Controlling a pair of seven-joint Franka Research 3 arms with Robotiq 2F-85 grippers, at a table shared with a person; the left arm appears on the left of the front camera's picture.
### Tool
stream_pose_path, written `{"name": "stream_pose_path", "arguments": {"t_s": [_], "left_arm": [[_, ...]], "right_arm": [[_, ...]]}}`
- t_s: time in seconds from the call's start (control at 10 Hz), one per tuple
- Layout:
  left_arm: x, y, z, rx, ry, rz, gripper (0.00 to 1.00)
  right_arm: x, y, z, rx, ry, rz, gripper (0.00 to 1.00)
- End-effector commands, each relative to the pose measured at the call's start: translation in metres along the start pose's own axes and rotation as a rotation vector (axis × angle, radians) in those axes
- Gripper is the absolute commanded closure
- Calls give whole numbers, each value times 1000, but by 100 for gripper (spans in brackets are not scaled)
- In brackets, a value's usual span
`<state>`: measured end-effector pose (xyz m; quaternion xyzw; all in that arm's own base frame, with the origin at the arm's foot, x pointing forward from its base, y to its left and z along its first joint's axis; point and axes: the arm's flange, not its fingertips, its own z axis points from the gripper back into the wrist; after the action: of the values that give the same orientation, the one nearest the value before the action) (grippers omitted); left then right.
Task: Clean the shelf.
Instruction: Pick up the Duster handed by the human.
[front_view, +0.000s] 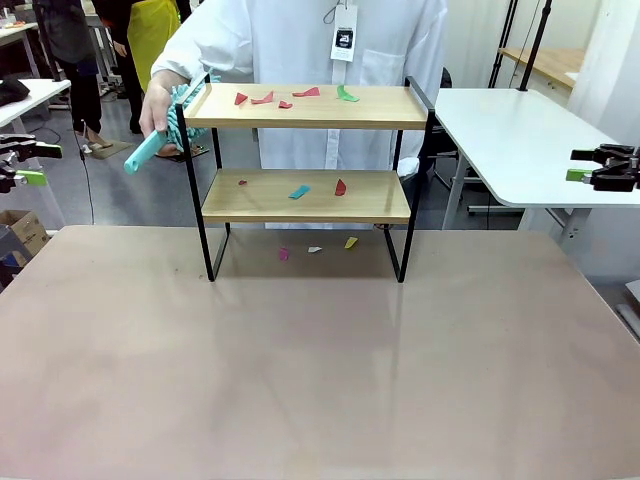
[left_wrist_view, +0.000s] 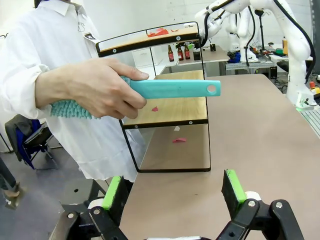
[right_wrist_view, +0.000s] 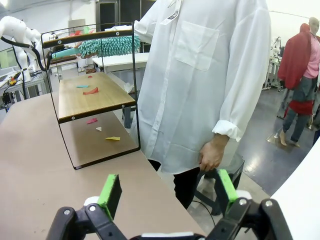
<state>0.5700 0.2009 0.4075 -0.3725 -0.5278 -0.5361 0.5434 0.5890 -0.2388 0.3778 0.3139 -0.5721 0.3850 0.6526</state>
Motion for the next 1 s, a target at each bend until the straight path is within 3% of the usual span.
{"name": "stream_pose_path", "arguments": {"t_s": [0.0,0.4,0.7,0.9], "left_arm": [[2,0,1,0,-1,-4,0],[0,0,0,0,0,0,0],[73,-11,10,35,134,10,0],[137,-14,16,89,280,122,0]], "right_arm": [[1,-1,-1,-5,3,3,0],[1,-1,-1,-5,3,3,0],[1,-1,-1,-5,3,3,0],[1,-1,-1,-5,3,3,0]]}}
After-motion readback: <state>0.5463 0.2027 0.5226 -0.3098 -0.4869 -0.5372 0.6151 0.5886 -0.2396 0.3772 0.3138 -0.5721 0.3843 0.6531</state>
